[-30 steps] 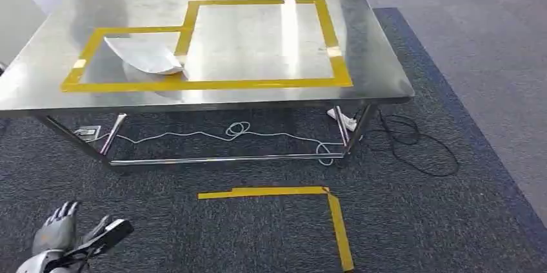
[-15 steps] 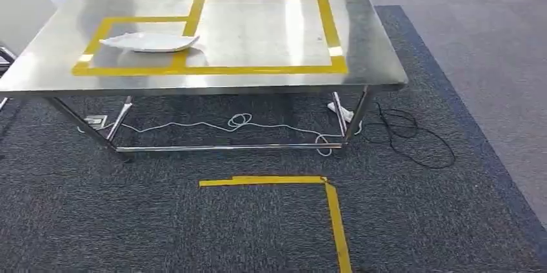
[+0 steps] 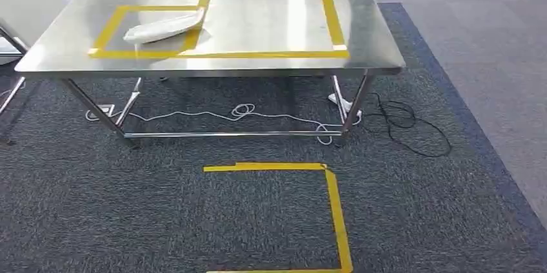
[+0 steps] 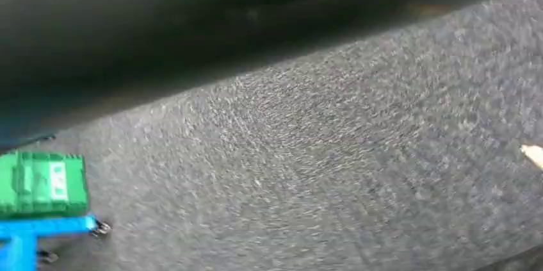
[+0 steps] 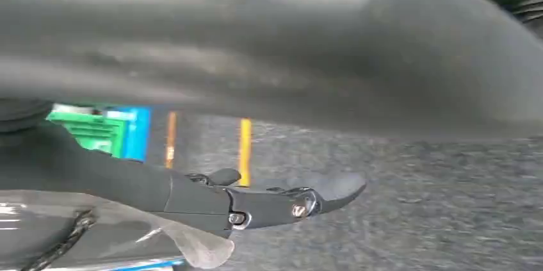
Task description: Take the parts from the cabinet and place them on the table.
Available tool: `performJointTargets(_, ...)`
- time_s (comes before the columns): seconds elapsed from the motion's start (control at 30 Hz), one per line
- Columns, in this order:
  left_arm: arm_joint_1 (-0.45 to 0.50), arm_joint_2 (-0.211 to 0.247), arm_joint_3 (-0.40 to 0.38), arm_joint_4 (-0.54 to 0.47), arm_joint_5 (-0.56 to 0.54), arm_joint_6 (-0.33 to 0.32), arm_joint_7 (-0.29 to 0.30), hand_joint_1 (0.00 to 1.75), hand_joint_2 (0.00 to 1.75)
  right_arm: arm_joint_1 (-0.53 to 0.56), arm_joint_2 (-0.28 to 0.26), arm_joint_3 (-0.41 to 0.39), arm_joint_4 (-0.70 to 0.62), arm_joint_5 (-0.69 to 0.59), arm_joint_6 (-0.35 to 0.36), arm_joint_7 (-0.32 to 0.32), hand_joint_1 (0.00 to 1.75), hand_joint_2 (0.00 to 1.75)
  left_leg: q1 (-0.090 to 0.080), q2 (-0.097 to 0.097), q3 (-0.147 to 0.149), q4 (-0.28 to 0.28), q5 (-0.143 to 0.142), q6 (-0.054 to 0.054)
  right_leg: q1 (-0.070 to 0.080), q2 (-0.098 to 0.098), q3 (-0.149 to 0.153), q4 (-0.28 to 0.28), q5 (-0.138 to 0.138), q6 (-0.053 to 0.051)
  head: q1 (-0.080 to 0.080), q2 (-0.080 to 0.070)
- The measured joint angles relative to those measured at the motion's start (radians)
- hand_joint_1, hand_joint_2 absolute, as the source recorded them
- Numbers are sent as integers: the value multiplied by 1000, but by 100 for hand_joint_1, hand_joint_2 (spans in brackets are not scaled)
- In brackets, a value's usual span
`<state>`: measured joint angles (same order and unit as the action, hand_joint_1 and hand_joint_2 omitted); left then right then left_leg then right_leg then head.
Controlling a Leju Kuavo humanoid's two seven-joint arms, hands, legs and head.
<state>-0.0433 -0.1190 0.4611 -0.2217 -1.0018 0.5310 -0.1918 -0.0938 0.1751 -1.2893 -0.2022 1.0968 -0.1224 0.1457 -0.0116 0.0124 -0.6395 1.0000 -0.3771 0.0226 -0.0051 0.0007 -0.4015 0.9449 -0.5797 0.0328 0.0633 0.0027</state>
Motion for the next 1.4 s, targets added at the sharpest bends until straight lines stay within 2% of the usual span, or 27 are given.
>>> performJointTargets(0.07,0,-4,13,1,8,8,-12,0,0,4,0,-13,0,-7,10,-6,0,0,3,0,-4,-4,19,-8,4,-1,-19,7,12,-7,2,0)
performJointTargets(0.1,2,-4,15,2,9,12,-12,0,0,6,0,-16,0,-10,14,-9,0,0,6,-2,-10,0,16,-14,-5,-7,-28,2,25,-20,2,0)
performJointTargets(0.13,3,-5,19,3,9,15,-11,0,0,6,0,-21,0,-11,18,-11,0,0,7,-5,-17,19,-33,-22,-3,-11,-40,6,34,-28,0,0)
performJointTargets(0.2,4,-10,23,6,8,14,0,0,0,8,0,-26,0,-17,26,-15,0,0,12,-6,-40,154,-183,-32,-2,-14,-70,7,60,-39,-6,0)
performJointTargets(0.23,4,-13,26,7,6,14,6,0,0,8,0,-29,-1,-20,27,-17,0,0,14,-6,-48,230,-229,-36,-1,-16,-85,8,73,-39,-6,0)
performJointTargets(0.27,4,-16,28,8,4,14,11,0,0,8,0,-31,-1,-21,27,-19,0,0,17,-6,-50,292,-244,-38,0,-17,-99,11,84,-39,-6,0)
performJointTargets(0.33,4,-21,28,8,-2,15,17,0,0,7,0,-39,-1,-28,27,-19,0,0,19,-6,-16,316,-173,-38,1,-20,-136,24,111,-37,-7,0)
performJointTargets(0.4,3,-25,28,8,-4,16,19,0,0,7,0,-44,-1,-29,26,-18,0,0,20,-7,85,194,-114,-31,2,-19,-174,37,130,-33,-6,0)
performJointTargets(0.47,2,-27,29,8,-4,20,21,0,0,8,0,-44,-1,-29,26,-17,0,0,14,-10,216,-3,-157,-19,7,-18,-191,49,144,-23,-6,0)
performJointTargets(0.5,1,-28,30,9,-4,23,21,0,0,8,0,-44,-1,-28,27,-15,0,0,14,-10,235,-41,-177,-16,6,-19,-197,49,156,-16,-3,0)
performJointTargets(0.6,2,-30,34,10,-3,29,19,0,0,10,0,-45,-1,-28,27,-11,0,0,10,-8,200,-48,-154,-1,2,-20,-218,46,188,1,-5,0)
performJointTargets(0.67,1,-31,35,10,-3,32,15,0,0,14,0,-48,-1,-28,26,-11,0,0,11,-2,172,-47,-129,17,-4,-9,-242,101,80,6,-5,0)
performJointTargets(0.73,1,-35,35,10,-8,33,10,0,0,15,0,-50,-1,-28,27,-11,0,0,7,-1,136,-45,-100,22,-5,-5,-272,245,-47,11,-1,0)
performJointTargets(0.77,0,-35,35,10,-13,33,9,0,0,13,0,-51,-1,-28,27,-11,0,0,6,0,117,-42,-84,22,-5,-4,-276,313,-69,13,0,0)
performJointTargets(0.83,-1,-37,35,10,-16,33,6,0,0,12,0,-52,-1,-28,27,-13,0,0,4,1,69,-32,-55,19,-5,-4,-250,359,3,14,-1,0)
performJointTargets(0.9,-1,-40,35,10,-20,33,5,0,0,12,0,-52,-3,-28,27,-13,0,0,7,2,22,-16,-32,13,-5,-4,-162,273,82,15,-1,0)
performJointTargets(0.93,-3,-40,35,10,-21,33,5,0,0,10,0,-52,-3,-28,27,-13,0,0,7,1,6,-5,-21,8,-6,-4,-89,181,71,15,-1,0)
performJointTargets(0.97,-3,-41,35,10,-22,34,4,0,0,6,0,-52,-4,-28,27,-13,0,0,2,0,-8,6,-14,1,-3,-5,-1,57,13,15,2,0)
performJointTargets(1.0,-3,-43,35,10,-22,35,3,0,0,5,0,-52,-5,-28,27,-14,0,0,3,0,-13,13,-5,-3,-2,-1,29,-6,-18,6,2,0)
performJointTargets(1.1,-3,-44,35,11,-26,36,1,0,0,8,0,-52,-5,-28,26,-16,0,0,8,0,-18,3,35,-22,5,-3,-9,12,0,-25,3,0)
performJointTargets(1.13,-1,-44,35,11,-26,37,1,0,0,8,0,-53,-5,-28,26,-14,0,0,12,-4,-26,11,11,-28,0,-10,-23,10,12,-36,1,0)
performJointTargets(1.17,2,-44,35,11,-26,38,3,0,0,9,0,-53,-5,-28,26,-14,0,0,12,-4,-32,41,-51,-35,0,-9,-35,10,22,-48,0,0)
performJointTargets(1.23,1,-44,35,11,-26,42,25,0,0,10,0,-53,-5,-26,26,-14,0,0,15,-4,-51,173,-182,-45,1,-10,-64,10,48,-53,-5,0)
performJointTargets(1.27,1,-44,36,11,-26,44,31,0,0,10,0,-53,-5,-26,26,-14,0,0,17,-4,-59,248,-215,-48,2,-11,-80,11,60,-53,-6,0)
performJointTargets(1.3,1,-44,36,11,-26,45,33,0,0,10,0,-53,-5,-26,26,-14,0,0,18,-4,-59,305,-204,-50,3,-13,-97,13,72,-52,-6,0)
performJointTargets(1.33,1,-44,36,11,-26,46,34,0,0,10,0,-53,-5,-26,26,-14,0,0,18,-4,-50,328,-160,-49,4,-14,-115,15,84,-51,-6,0)
performJointTargets(1.4,1,-44,36,11,-22,45,34,0,0,10,0,-53,-5,-26,24,-14,0,0,17,-5,21,258,-87,-39,7,-15,-136,18,106,-48,-6,0)
